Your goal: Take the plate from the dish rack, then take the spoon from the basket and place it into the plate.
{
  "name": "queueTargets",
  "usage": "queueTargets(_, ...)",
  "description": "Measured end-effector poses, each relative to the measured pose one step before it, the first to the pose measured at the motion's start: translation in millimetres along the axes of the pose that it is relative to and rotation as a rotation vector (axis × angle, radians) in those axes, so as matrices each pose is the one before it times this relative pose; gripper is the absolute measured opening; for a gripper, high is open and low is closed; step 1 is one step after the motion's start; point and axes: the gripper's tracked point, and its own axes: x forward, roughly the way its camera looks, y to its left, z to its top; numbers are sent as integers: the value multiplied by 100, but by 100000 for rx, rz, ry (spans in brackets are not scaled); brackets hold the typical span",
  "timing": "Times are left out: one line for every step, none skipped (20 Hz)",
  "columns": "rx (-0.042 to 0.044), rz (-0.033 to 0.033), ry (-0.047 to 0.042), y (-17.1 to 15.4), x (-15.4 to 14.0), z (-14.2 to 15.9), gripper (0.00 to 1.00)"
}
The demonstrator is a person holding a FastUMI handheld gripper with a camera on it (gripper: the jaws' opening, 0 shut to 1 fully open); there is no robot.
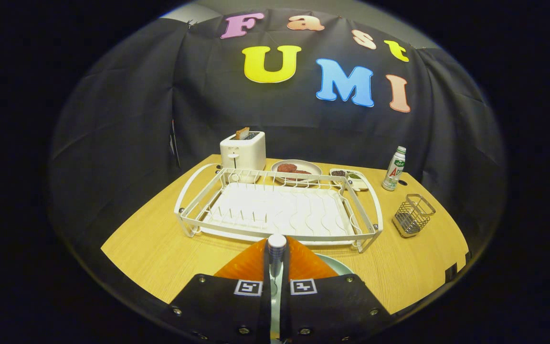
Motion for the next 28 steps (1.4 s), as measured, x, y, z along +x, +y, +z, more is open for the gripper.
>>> queueTargets(640, 415, -688, -19, -206, 50, 7)
queueTargets(169, -272, -212, -151, 7, -73, 7)
queueTargets(439, 70, -271, -307, -119, -66, 8)
queueTargets(568, -181, -225, -71, -110, -116, 9)
queueTargets(-123, -1236, 208, -387, -105, -193, 9)
queueTargets(457, -340, -436, -201, -232, 22, 14)
queueTargets(404, -1071, 398, -298, -108, -265, 14)
queueTargets(1054, -238, 1, -260, -100, -39, 16)
queueTargets(1229, -239, 182, -92, -54, -158, 16)
queueTargets(640, -944, 325, -331, -100, -97, 16)
queueTargets(151, -1411, 610, -510, -99, -166, 16)
queueTargets(459, -1125, 274, -350, 195, -43, 19)
queueTargets(786, -818, -14, -268, -480, 11, 20)
queueTargets(-62, -2007, -691, -485, 51, 289, 21)
queueTargets(-130, -1676, -503, -642, -175, 35, 27)
queueTargets(343, -1264, -239, -367, -58, 77, 34)
queueTargets(262, -1040, -196, -279, 12, 8, 35)
queueTargets(199, -866, 242, -312, 96, 9, 35)
queueTargets(233, -963, 198, -296, 28, -26, 35)
queueTargets(367, -430, -10, -302, 9, 11, 35)
queueTargets(-254, -2490, 220, -619, -89, 113, 40)
queueTargets(373, -1177, 698, -388, -12, -85, 52)
queueTargets(1038, 27, -246, 87, 117, 57, 52)
queueTargets(494, -132, -58, 15, 56, 186, 52)
queueTargets(-354, -424, -25, -305, 117, -9, 52)
queueTargets(-166, -43, -503, -136, -23, 217, 52)
queueTargets(-225, -89, -809, 73, 122, 231, 52)
queueTargets(-912, -1070, -565, -157, -385, 211, 76)
